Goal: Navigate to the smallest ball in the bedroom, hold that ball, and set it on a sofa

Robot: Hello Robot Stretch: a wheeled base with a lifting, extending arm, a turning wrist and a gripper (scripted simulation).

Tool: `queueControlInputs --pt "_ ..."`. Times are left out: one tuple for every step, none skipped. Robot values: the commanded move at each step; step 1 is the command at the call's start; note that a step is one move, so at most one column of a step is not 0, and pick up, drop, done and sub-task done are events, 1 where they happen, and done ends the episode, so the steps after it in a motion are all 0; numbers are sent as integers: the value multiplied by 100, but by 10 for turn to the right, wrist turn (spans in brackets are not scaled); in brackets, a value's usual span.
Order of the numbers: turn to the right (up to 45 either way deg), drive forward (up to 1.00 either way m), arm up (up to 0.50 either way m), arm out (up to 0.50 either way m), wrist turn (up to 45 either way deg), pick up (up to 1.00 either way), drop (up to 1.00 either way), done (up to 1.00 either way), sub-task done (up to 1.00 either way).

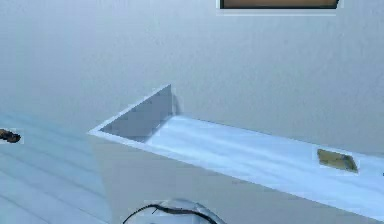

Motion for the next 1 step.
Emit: queueControlInputs --pt "-450 0 0 0 0 0 0 0 0"
